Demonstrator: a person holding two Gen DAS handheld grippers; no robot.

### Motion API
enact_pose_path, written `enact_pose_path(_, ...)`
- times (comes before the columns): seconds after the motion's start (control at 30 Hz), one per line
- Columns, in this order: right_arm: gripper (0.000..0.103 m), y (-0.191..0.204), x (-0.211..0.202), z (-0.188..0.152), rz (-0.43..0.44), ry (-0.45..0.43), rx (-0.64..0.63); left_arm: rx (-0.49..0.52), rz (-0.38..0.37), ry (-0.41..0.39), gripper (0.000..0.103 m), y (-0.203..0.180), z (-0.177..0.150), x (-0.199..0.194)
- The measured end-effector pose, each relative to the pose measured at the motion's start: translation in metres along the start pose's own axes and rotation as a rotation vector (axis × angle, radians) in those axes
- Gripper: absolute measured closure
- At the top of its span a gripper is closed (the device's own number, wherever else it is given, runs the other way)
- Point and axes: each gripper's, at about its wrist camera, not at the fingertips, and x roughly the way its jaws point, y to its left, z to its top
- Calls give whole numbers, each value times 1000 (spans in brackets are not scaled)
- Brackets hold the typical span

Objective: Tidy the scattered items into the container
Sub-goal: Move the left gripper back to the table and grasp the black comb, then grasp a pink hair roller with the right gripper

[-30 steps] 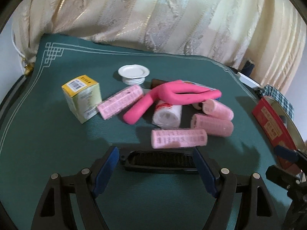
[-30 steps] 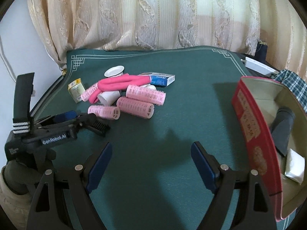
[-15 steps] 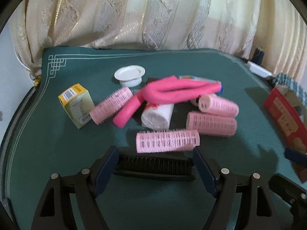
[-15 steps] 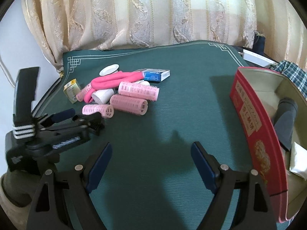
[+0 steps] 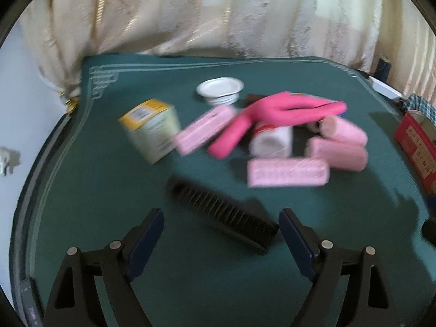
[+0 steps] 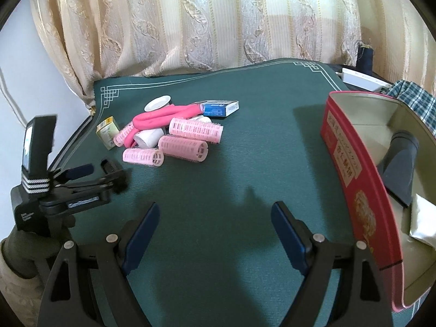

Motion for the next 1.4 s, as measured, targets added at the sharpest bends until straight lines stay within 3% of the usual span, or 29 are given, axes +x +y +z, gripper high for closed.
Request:
enact_pose_path(0.13, 16, 1, -1, -1, 10, -2, -2, -73, 17, 19, 15, 29, -15, -9)
enact_pose_path(0.3, 16, 6, -1, -2, 18, 1, -14, -166, -37, 35, 15, 40, -21, -6)
enact_pose_path(0.57, 16, 5, -2, -1, 0, 0, -15, -68, -55, 39, 17, 14, 0, 17)
enact_pose_path(0.63, 16, 7, -1, -1, -2, 3, -20, -79, -65, 45, 23, 17, 4, 25)
enact_pose_path(0.7, 16, 8, 0, -1, -4, 9, -26, -89, -67, 34, 36, 22, 8, 26)
enact_pose_path(0.77, 16, 12, 4, 1, -4, 17, -34, -107, -80, 22, 60, 29, 9, 25)
enact_pose_path(0.83, 16, 17, 8, 3, 1, 25, -42, -146, -129, 8, 75, 40, 9, 24)
enact_pose_path(1.07, 16, 47, 26, 16, 33, 59, -82, -254, -202, -71, 75, 63, -2, 9)
enact_pose_path(1.23, 16, 80, 53, 25, 26, 105, -116, -292, -185, -169, 75, 79, -1, -11)
enact_pose_path(1.4, 16, 100, 86, 32, 7, 168, -95, -312, -175, -203, 76, 94, -7, -17)
